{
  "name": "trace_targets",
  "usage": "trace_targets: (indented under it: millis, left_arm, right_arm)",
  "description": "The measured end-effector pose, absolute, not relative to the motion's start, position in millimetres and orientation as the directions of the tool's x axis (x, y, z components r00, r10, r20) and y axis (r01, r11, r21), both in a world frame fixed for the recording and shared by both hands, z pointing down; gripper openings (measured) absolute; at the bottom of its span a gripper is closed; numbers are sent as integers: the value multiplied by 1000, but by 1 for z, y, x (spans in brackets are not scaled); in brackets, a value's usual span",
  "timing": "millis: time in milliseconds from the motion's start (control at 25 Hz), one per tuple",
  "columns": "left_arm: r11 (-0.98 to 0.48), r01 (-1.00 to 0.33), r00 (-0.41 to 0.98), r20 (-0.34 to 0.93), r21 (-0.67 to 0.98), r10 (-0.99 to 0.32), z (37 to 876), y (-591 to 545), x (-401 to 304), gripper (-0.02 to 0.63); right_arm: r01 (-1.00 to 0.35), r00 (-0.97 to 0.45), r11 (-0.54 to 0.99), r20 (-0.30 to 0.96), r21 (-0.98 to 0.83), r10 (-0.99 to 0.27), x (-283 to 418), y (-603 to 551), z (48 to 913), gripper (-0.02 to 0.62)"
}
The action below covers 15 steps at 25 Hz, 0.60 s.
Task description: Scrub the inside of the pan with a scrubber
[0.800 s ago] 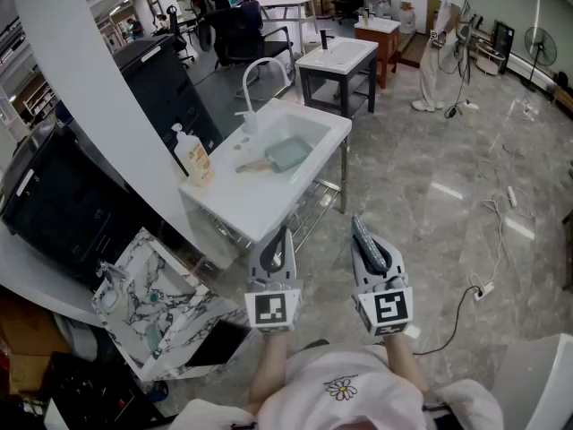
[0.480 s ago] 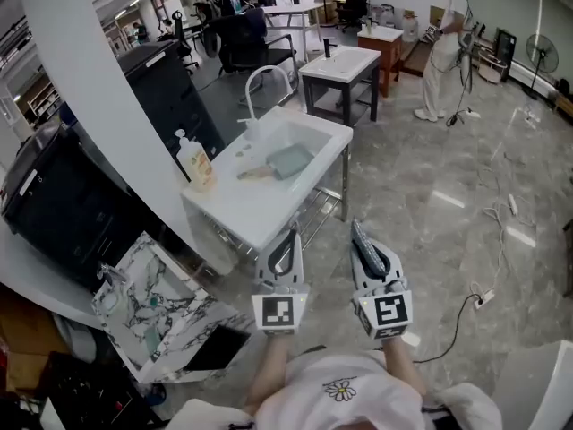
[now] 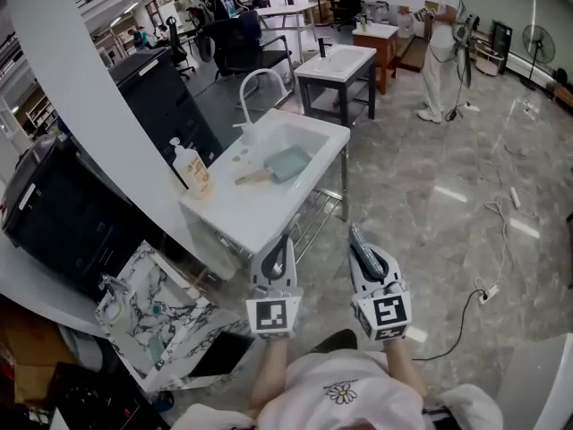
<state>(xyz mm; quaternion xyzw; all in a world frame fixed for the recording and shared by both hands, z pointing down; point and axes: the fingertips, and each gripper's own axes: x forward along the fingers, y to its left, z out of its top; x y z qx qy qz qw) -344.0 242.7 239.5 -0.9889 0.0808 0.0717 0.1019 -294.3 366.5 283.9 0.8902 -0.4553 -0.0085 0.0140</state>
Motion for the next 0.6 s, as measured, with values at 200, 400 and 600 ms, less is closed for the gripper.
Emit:
trace_targets:
  millis: [200,400,600]
  left_arm:
    - [-962,-170,982,-113,-213,-148,249,230,-325,14]
    - [-970,-154,982,-137,-186,-130,251,221,-282,14]
    - [-975,-94,982,-177,-199,-58,239,219,-220,14]
  right_arm:
    - [-822,569,-568,20,45,-822,-284,366,291,57]
    - [-818,572,-570,17,73,-820,-252,362,289,57]
    - [-802,590,-585,4,117,-808,-203,348,283,57]
